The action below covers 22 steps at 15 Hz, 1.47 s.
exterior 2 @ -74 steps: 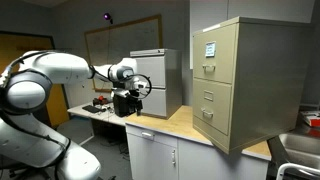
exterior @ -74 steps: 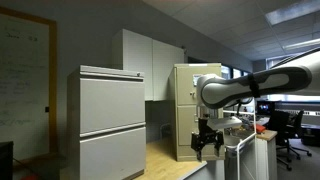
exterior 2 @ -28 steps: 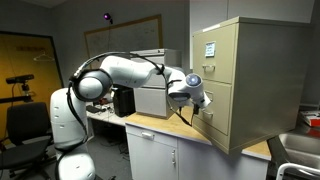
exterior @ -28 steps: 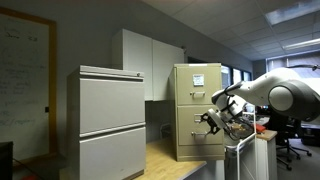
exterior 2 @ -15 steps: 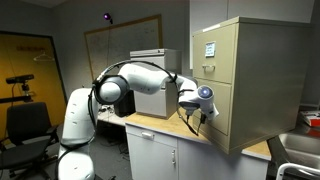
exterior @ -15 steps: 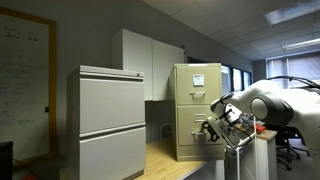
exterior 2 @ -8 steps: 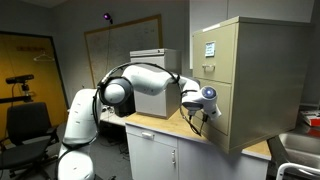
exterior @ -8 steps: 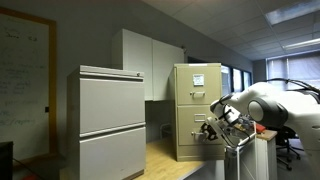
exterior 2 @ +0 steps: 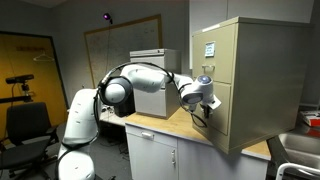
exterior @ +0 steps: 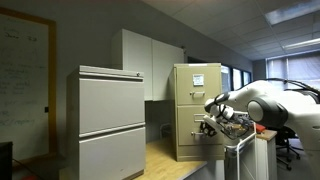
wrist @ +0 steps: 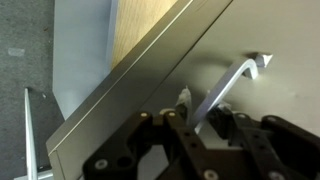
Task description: Open the bottom drawer of the file cabinet to the right
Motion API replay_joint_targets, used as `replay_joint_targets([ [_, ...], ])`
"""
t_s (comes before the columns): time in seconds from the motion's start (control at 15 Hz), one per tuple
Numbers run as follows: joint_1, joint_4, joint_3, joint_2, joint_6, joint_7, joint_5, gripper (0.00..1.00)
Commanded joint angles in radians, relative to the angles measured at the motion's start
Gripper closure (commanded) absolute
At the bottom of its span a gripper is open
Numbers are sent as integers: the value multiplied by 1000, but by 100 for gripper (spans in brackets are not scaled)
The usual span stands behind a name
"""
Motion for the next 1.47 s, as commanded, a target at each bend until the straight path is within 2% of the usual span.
replay_joint_targets([
  [0.0,47,-140,21,-151,-59,1,-143,93],
  [0.33,63,-295,37,-232,50,-4,-195,94],
  [0.67,63,-467,41,-345,111,-18,-222,94],
  [1.4,66,-891,74,-714,184,-25,-293,94],
])
